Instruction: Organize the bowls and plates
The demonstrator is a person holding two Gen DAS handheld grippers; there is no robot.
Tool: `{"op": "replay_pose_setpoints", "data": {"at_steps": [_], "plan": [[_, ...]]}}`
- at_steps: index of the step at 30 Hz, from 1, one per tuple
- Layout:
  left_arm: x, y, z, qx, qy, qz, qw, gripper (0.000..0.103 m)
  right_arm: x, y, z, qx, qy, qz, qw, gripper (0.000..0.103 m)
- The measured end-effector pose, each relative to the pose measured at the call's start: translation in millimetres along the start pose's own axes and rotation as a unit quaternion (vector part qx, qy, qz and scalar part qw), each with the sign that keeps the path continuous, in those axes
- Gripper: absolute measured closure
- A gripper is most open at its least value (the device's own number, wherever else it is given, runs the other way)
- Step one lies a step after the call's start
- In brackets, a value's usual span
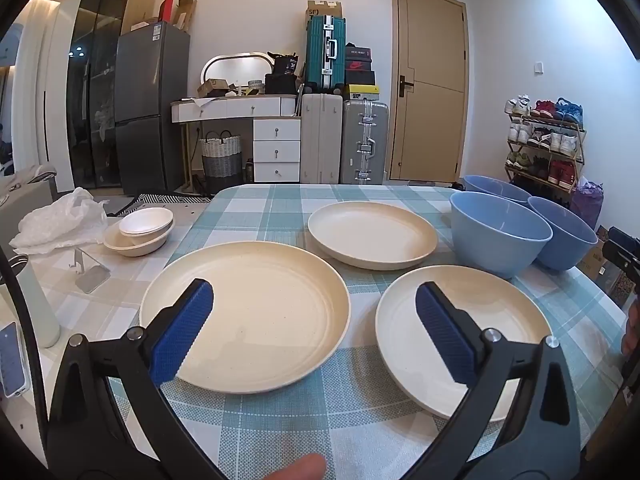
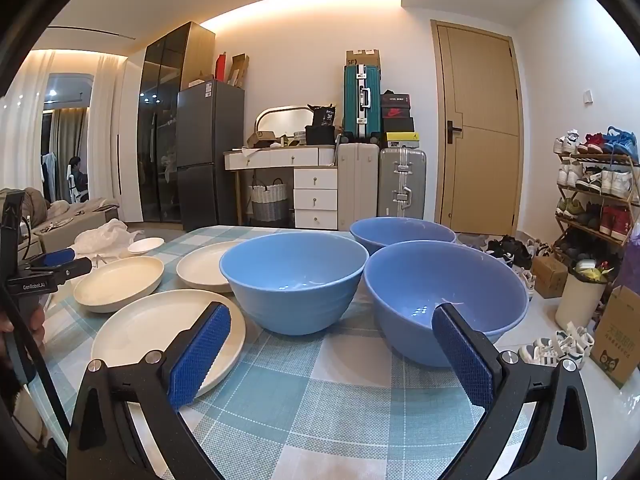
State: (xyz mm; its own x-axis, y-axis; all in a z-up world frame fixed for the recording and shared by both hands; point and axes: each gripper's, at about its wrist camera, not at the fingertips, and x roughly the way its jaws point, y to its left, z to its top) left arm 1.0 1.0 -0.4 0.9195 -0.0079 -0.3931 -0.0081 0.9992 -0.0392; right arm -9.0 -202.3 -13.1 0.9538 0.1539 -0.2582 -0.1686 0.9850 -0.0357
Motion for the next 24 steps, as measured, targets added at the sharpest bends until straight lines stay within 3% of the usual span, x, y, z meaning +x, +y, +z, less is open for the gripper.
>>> {"op": "replay_pose_setpoints", "data": {"at_steps": [24], "plan": [[-0.1, 0.8, -2.0, -0.002, 0.003, 0.0, 1.0, 0.002, 0.9, -1.0, -1.3, -0.003, 0.0, 0.001, 1.0, 0.0]]}}
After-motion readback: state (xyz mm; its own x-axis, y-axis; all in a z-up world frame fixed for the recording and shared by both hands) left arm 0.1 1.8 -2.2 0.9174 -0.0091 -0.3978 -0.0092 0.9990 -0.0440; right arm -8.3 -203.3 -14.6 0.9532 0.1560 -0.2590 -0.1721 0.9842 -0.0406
